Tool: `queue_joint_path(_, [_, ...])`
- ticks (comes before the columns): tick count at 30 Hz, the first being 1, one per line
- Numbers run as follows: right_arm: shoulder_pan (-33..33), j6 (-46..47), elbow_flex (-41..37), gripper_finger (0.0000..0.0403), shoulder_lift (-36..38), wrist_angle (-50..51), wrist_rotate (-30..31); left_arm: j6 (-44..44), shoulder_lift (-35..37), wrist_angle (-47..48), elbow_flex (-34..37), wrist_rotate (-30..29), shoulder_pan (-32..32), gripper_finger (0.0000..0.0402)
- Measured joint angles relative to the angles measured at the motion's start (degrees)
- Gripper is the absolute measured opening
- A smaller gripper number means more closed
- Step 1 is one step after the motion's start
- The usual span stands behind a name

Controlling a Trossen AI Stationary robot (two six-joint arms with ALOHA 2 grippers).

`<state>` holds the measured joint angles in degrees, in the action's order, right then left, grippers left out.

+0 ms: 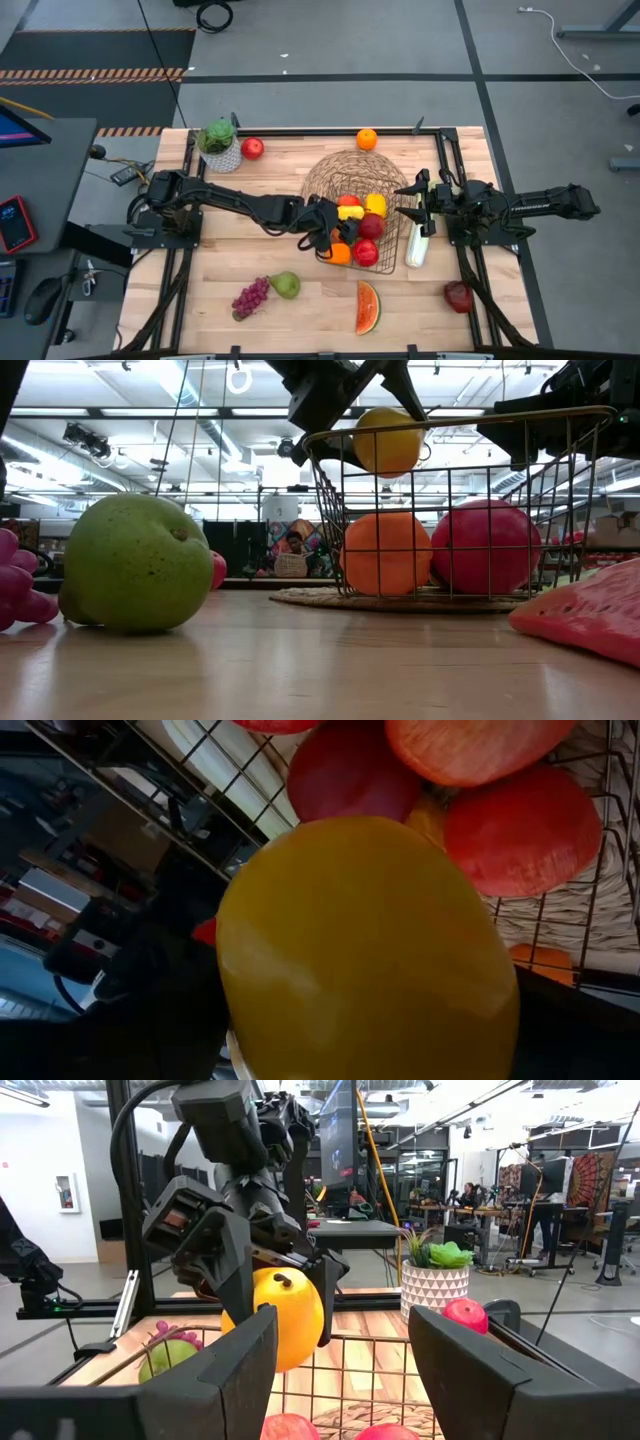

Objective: Build produce basket
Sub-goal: Put the yellow pear into the wire basket

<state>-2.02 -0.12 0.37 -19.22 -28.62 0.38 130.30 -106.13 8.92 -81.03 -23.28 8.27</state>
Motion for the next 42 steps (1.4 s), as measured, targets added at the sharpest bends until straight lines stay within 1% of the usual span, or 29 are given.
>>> queue_joint_path(5, [0.00,0.00,0.01,0.0231,0.00,0.00,0.00,-1.53,0.00,-0.06,0.00,0.17,0.01,0.0353])
queue_joint_path(7, [0.01,0.00,-0.01,0.0231,0.00,0.00,0.00,-5.58,0.00,-0.10,0.00,2.65,-0.40,0.0353])
queue_joint_path(9, [0.01,0.00,-0.01,0.0231,0.00,0.00,0.00,-12.60,0.00,-0.08,0.00,7.86,-1.14,0.0353])
queue_joint_path(14, [0.01,0.00,0.01,0.0231,0.00,0.00,0.00,-33.64,0.00,-0.62,0.00,23.61,-3.56,0.0353])
queue_joint_path(20, [0.01,0.00,0.01,0.0231,0.00,0.00,-0.02,-54.75,-0.02,-4.91,0.00,41.27,-7.14,0.0353])
queue_joint_path(22, [0.01,0.00,0.01,0.0231,0.00,0.00,0.00,-61.76,-0.02,-7.62,0.00,46.27,-8.46,0.0353])
queue_joint_path(24, [0.01,0.00,-0.01,0.0231,0.00,0.00,0.00,-69.79,-0.02,-10.66,0.00,49.67,-9.76,0.0353])
queue_joint_path(27, [0.00,0.00,0.01,0.0231,0.00,0.00,0.00,-83.96,-0.02,-15.07,0.00,52.43,-11.76,0.0353])
queue_joint_path(30, [-0.01,0.00,0.01,0.0231,0.00,0.00,-0.01,-100.06,-0.02,-18.74,0.00,53.54,-13.31,0.0353])
queue_joint_path(35, [0.02,0.00,0.01,0.0231,0.00,0.00,0.00,-125.61,-0.02,-21.43,0.00,53.46,-15.02,0.0353])
queue_joint_path(38, [0.00,0.00,0.00,0.0231,0.00,0.00,0.00,-138.74,-0.02,-21.39,-0.01,52.31,-15.53,0.0353])
queue_joint_path(42, [0.00,0.00,-0.01,0.0231,0.00,0.00,0.00,-159.03,-0.02,-21.05,-0.02,49.90,-15.56,0.0353])
